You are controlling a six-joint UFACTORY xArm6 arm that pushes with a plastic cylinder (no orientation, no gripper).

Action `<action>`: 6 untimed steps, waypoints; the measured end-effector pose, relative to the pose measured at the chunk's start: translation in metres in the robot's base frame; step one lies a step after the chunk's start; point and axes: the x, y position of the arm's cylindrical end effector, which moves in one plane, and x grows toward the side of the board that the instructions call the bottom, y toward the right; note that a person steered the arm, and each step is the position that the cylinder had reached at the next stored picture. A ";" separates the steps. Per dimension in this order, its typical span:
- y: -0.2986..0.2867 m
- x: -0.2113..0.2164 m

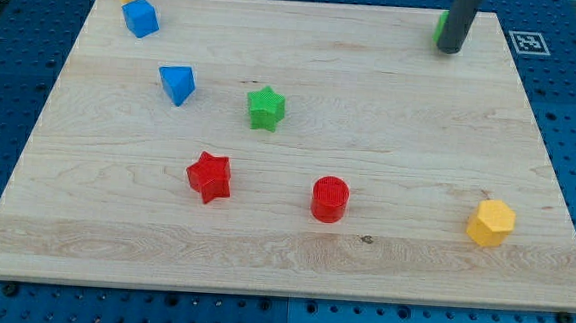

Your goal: Push the green circle to the top right corner of the board

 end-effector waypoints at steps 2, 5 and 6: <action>-0.033 -0.010; 0.013 -0.014; 0.018 -0.014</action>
